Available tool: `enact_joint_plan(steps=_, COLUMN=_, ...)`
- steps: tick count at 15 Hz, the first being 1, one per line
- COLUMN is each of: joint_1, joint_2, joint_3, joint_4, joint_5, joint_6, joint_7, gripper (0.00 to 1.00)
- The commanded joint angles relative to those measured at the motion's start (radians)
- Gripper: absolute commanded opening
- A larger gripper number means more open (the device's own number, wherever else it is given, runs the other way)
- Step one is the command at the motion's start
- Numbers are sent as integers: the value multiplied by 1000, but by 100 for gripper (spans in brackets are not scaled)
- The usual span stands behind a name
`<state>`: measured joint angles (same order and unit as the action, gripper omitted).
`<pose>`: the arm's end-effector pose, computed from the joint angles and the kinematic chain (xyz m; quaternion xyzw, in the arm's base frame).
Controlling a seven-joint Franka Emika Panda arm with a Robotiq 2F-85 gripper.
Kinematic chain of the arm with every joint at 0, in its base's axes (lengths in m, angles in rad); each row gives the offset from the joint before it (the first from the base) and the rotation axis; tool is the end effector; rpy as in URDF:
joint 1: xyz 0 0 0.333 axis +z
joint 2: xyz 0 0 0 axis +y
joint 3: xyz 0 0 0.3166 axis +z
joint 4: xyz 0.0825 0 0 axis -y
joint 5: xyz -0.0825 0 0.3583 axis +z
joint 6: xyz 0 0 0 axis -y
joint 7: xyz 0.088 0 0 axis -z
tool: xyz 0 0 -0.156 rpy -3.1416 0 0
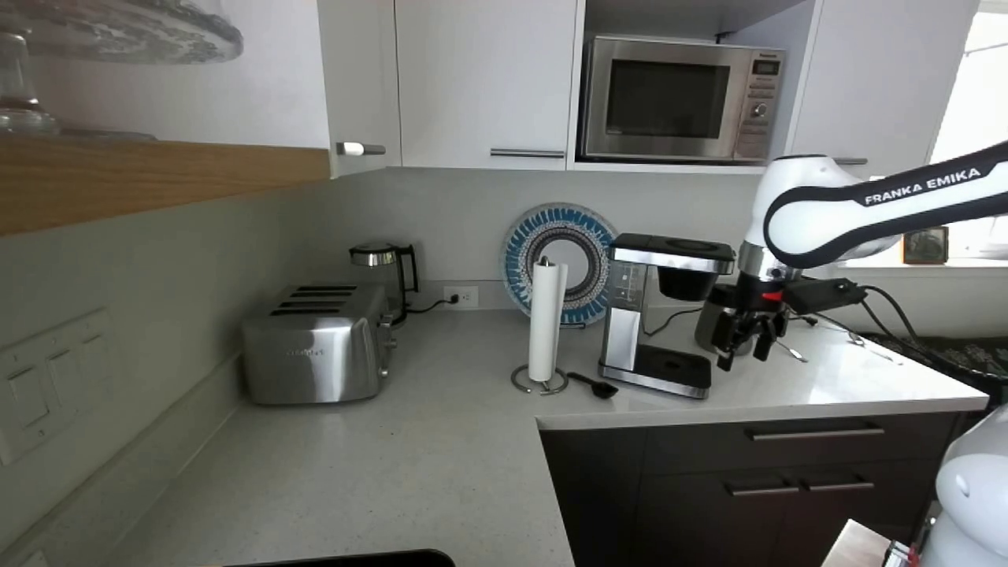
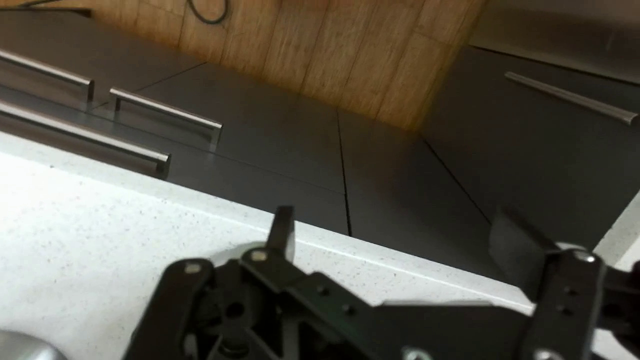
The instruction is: Press a bottom button on the coffee maker
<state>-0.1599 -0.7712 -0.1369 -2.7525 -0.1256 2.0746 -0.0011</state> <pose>0.2880 -0.0951 0.4009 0.9936 -0.1026 0.0440 0.0145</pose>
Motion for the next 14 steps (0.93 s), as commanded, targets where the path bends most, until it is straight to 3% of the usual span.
enact_joint_plan(steps=1, joint_1=-44, joint_2=30, joint_3=-160, joint_4=2, joint_5=82, joint_6=-2, joint_7=-96, gripper=100)
enact_joint_plan(steps=8, joint_1=-62, joint_2=190, joint_3=-427, joint_4=36, joint_5=358, joint_6=51, joint_7=-264, gripper=100)
enact_joint_plan(steps=14, joint_1=-9, joint_2=330, joint_3=-661, joint_4=112, joint_5=676, joint_6=53, joint_7=-546, gripper=100)
